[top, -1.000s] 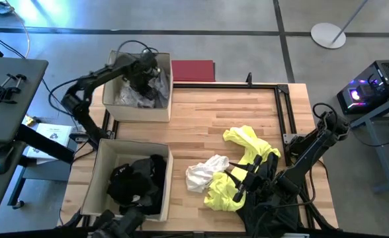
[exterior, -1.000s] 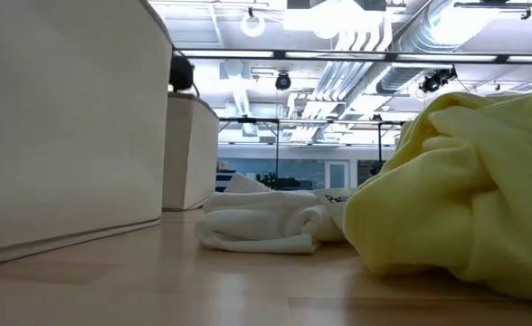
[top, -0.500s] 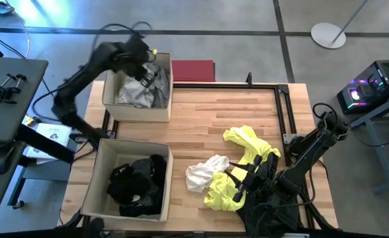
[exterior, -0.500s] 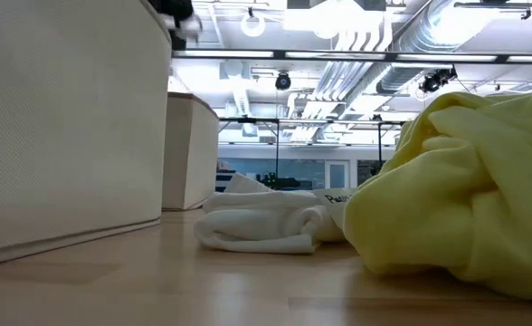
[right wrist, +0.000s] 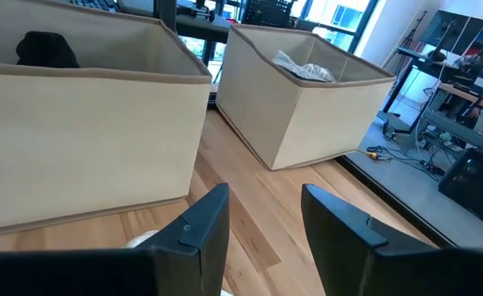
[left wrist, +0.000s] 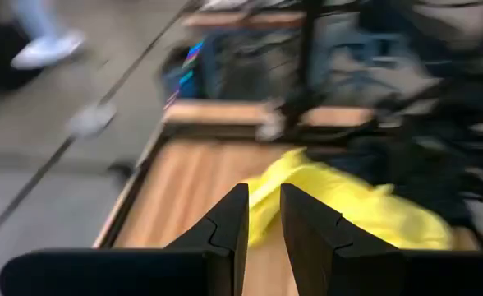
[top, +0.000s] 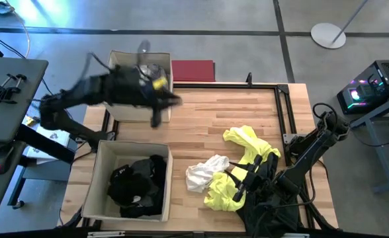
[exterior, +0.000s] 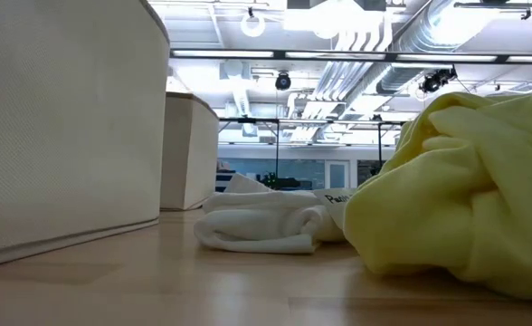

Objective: Sort clothes
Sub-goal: Put the white shorts into the top laundry organizer

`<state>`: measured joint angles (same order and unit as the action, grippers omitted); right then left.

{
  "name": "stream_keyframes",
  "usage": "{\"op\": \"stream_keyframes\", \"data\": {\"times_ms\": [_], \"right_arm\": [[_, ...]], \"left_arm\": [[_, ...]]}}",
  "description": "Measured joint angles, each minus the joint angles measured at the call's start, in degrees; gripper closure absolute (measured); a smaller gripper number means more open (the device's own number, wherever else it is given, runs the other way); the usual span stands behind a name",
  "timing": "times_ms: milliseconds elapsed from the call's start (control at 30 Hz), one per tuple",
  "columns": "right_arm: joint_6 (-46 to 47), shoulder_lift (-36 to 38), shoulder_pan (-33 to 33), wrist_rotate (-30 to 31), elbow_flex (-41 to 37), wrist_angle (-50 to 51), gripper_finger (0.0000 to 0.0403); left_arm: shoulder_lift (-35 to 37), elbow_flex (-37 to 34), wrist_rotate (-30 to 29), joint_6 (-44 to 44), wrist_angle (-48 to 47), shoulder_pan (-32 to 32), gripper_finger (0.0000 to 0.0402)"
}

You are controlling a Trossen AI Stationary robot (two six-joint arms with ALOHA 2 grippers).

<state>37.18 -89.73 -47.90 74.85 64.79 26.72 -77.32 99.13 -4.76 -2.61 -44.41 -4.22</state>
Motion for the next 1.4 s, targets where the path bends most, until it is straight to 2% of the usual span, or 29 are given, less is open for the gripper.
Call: {"op": "stream_keyframes", "data": {"times_ms": [100,200,567,767,900,1233,1400], "right_arm": [[0.07,0.00,0.00,0.07,0.00,-0.07,0.0263],[0.09,0.00,0.00,0.07,0.00,-0.35,0.0263],[0.31,0.00,0.00,-0.44,0.00,-0.39,0.0263],[0.33,0.00,0.00,-0.50,0.00,-0.35,0.0263],[0.35,0.00,0.00,-0.58,0.00,-0.33,0.0263],[0.33,0.00,0.02,-0.50,-0.02,-0.33,0.0263],[0.33,0.00,0.02,-0.50,-0.02,-0.34,0.0263]], "left_arm": [[-5.08,0.00,0.09,-3.84,5.52,5.80,0.0339],[-11.24,-0.09,0.02,-4.59,6.58,8.68,0.0339],[-32.17,-0.11,0.16,-10.05,-2.87,13.67,0.0339],[-40.62,-0.11,7.11,-12.50,-5.84,15.41,0.0335],[-45.09,-0.11,9.53,-12.54,-5.23,16.25,0.0311],[-51.60,0.06,5.96,-7.00,-4.95,15.64,0.0209],[-53.72,0.28,5.58,-7.10,-4.97,15.62,0.0208]]}}
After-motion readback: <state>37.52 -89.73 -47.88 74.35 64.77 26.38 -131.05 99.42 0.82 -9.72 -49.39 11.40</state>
